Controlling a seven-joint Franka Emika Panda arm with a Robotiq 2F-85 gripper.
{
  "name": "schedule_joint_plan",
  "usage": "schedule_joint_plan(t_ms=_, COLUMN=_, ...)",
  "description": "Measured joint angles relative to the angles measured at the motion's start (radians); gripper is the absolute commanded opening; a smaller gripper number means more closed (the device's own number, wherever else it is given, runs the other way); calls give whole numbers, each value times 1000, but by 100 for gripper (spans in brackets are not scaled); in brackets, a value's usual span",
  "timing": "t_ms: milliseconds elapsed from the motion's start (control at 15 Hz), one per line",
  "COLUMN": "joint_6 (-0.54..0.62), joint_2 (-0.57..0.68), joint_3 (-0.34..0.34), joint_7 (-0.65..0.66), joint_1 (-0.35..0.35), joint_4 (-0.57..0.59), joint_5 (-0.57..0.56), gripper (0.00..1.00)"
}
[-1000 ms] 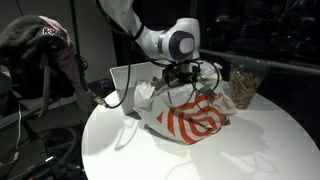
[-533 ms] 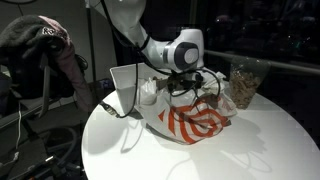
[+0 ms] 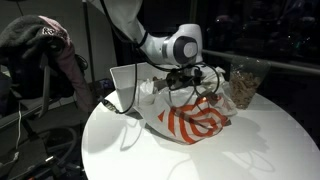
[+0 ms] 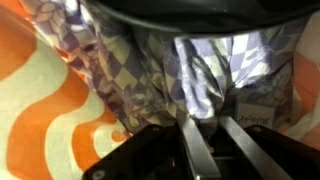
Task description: Transfer the items from the plastic to the box
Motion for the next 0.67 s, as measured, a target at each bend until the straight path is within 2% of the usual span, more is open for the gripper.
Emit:
schedule_joint_plan(t_ms=200, joint_6=-92, joint_2=-33, joint_3=-14, joint_7=29, joint_1=23, joint_4=0, joint_5=-33, gripper=4)
schedule_joint_plan(t_ms=667, joint_6=-320, joint_2=-184, joint_3=-13, joint_7=57, joint_1=61, joint_4=-2, joint_5=-106, gripper=2)
